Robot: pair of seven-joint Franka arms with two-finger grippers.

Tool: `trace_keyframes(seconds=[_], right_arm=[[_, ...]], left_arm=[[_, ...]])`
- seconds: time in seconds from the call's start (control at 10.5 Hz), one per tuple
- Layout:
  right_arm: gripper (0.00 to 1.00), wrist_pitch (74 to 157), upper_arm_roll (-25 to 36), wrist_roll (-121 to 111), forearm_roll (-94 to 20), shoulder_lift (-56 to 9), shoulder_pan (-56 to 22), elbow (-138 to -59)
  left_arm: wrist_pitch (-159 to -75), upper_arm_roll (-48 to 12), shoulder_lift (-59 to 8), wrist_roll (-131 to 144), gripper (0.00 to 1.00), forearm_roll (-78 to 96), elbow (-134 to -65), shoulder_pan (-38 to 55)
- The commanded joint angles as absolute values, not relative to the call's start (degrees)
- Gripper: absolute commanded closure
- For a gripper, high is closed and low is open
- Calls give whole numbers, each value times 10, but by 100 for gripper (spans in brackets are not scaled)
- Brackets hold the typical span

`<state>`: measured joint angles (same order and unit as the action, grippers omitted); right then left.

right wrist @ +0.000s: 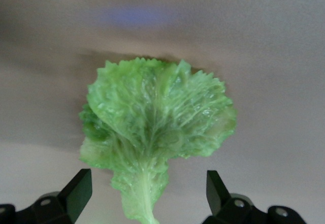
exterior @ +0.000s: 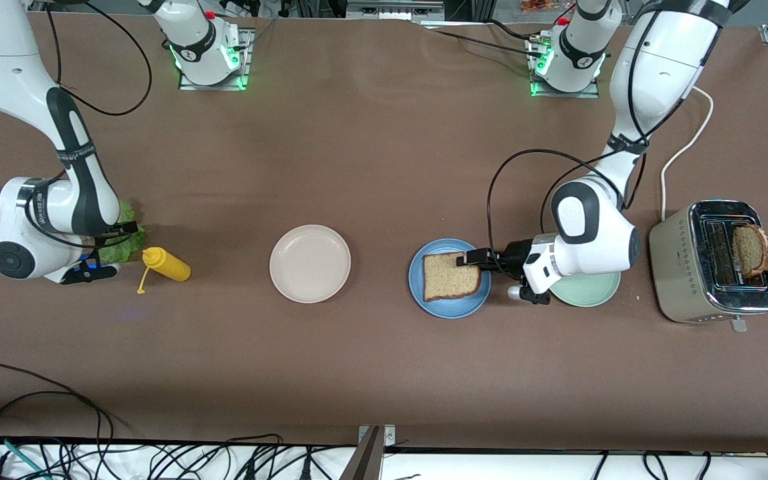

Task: Make sandwich in blue plate with both arms
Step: 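Release the bread on the blue plate while the right gripper grasps lettuce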

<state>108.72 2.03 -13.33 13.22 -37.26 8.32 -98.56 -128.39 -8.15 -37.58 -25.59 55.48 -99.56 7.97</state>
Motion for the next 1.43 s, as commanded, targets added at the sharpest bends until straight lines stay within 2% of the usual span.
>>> trace_keyframes(seconds=[0.0,0.19,0.38,0.67,0.95,1.05,1.14,1.33], right_arm=[[0,1093,17,-134,144,-374,96,-992],[0,1102,17,-134,143,-376,110,-992],[0,1110,17,-136,142,-381,114,-992],[3,1131,16,-136,137,-386,120,-993],[3,1146,15,-136,110,-388,122,-992],[23,1145,15,-136,110,-388,122,-992],[51,1144,15,-136,110,-388,122,-992],[89,1142,15,-136,110,-388,122,-992]], left_arm=[[-1285,-69,-379,-281,0,576,-991,62],[-1285,-50,-370,-280,0,574,-998,61],[-1286,-41,-331,-279,0,571,-1039,54],[-1286,-39,-217,-275,0,572,-1153,14],[-1284,-39,-124,-272,0,543,-1192,-10],[-1281,-39,-94,-272,0,464,-1194,-26],[-1277,-39,-68,-268,0,381,-1194,-29],[-1235,-19,-22,-224,0,266,-1190,-30]])
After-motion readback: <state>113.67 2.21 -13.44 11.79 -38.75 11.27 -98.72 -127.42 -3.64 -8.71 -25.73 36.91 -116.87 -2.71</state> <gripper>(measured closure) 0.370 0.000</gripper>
